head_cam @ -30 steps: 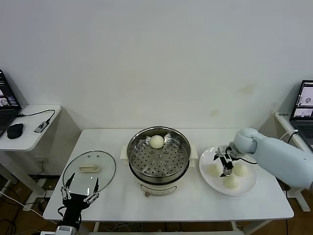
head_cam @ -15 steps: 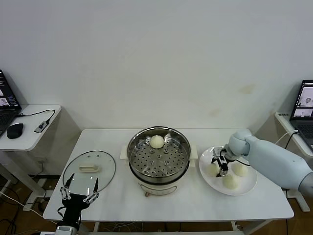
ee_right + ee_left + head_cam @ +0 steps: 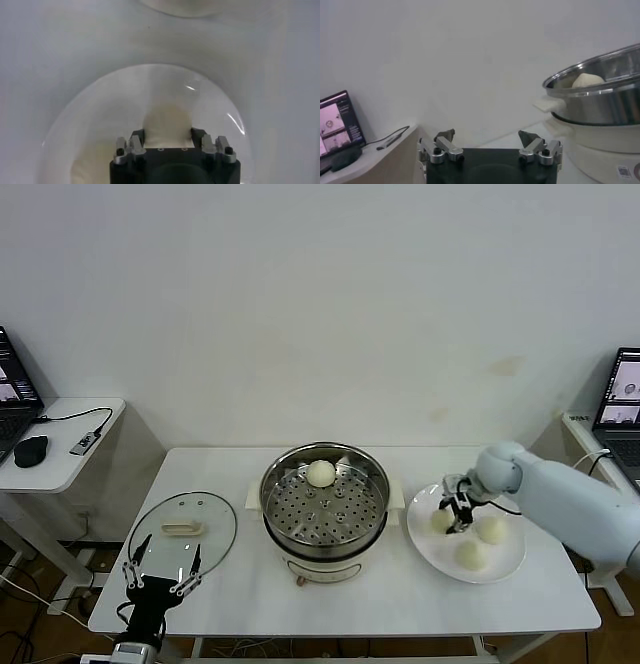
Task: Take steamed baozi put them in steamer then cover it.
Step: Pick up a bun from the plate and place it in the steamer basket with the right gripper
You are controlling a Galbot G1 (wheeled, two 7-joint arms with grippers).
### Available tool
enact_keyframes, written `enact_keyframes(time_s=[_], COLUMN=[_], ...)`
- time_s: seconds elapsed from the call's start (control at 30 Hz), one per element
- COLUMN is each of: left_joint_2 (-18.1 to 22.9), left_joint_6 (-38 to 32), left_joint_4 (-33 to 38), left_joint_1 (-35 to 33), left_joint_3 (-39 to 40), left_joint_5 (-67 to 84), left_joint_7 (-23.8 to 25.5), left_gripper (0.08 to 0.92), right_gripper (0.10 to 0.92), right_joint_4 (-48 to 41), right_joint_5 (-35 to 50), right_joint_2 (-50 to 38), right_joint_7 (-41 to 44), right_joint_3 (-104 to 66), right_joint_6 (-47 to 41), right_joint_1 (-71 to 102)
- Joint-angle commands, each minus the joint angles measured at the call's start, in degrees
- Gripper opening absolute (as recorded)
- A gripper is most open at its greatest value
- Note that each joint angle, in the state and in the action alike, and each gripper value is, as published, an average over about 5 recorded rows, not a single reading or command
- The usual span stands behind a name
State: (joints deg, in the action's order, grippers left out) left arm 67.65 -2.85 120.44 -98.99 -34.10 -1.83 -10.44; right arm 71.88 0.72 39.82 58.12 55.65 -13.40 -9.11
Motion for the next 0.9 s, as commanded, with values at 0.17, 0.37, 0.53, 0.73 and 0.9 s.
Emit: enact_keyframes(time_s=[0.17,0.37,0.53,0.73,0.9], left_joint_2=[-0.27,-0.94,-1.10,-0.66,-0.24], left_joint_6=[-0.24,-0.43,-0.38,-0.69,-0.99], left_joint_4=[-0.01,-0.04,-0.04,-0.71,-0.78], left_joint_1=[0.73,1.02,1.09,1.00,0.89], left_joint_3=[0.53,-0.10,-0.49,-0.88,-1.54], left_joint_5=[-0.19,-0.98,-0.44,-0.45,-0.47], left_joint_7=[-0.12,-0.55,-0.56,-0.61,-0.66], left_gripper=[0.823,0.823,0.823,0.823,0.823], right_gripper=[0.586,0.597,0.599,0.595,0.594], right_joint_4=[11.83,13.98,12.45,9.93,6.52], right_joint_5=[20.25,30.58,35.87,41.07,42.18], right_joint_2=[-1.98,6.46,14.96,25.54,31.70], right_joint_7=[-0.97,-4.30,-7.80,-12.44,-14.08], right_joint_3=[20.70,25.37,24.59,22.03,21.19], right_joint_6=[-7.34,-12.96,-17.53,-23.61,-25.47], right_joint_1=[-34.12,-42.97,-40.88,-34.36,-30.08])
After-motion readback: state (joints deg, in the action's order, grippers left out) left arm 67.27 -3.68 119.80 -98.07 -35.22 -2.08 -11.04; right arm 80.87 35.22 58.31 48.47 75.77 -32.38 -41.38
